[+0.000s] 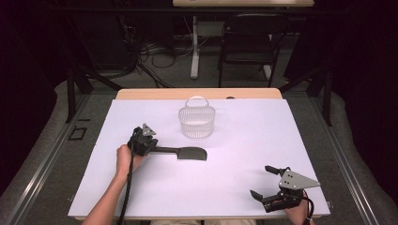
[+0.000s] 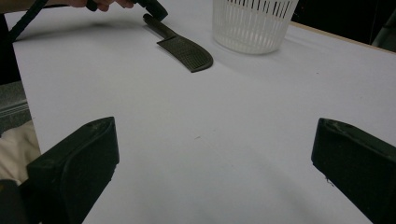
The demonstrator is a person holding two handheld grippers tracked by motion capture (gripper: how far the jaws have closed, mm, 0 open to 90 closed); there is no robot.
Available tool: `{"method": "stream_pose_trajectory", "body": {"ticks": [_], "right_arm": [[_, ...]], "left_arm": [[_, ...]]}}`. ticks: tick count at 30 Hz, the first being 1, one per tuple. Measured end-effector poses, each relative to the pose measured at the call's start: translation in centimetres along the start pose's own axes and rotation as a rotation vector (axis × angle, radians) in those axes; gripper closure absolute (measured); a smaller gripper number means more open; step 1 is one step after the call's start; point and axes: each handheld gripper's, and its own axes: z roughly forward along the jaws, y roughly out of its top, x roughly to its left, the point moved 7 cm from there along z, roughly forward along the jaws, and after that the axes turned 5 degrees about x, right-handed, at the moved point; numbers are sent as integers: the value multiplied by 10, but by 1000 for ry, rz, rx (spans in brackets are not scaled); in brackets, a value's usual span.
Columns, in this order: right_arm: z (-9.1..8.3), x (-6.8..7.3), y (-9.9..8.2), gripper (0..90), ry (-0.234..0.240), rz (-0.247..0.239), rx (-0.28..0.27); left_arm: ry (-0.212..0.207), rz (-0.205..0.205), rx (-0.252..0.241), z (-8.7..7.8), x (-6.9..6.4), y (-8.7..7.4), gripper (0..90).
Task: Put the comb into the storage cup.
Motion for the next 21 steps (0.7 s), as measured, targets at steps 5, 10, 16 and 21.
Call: {"method": "stream_pose_trajectory", "body": {"ticks": [5,10,16,21], "right_arm": [[0,0,0,5,1,4,-3],[0,0,0,5,-2,1,0],[0,-1,0,5,0,3,-1],[-1,0,0,6,-1,2,-1]], "left_arm": [[-7,4,-4,-1,-1,-3,899],[-15,7,-7,-3,-2,-4,899],[-20,12,-12,-5,-3,-5,899],[-27,17,-15,-5,-6,-4,899]]}}
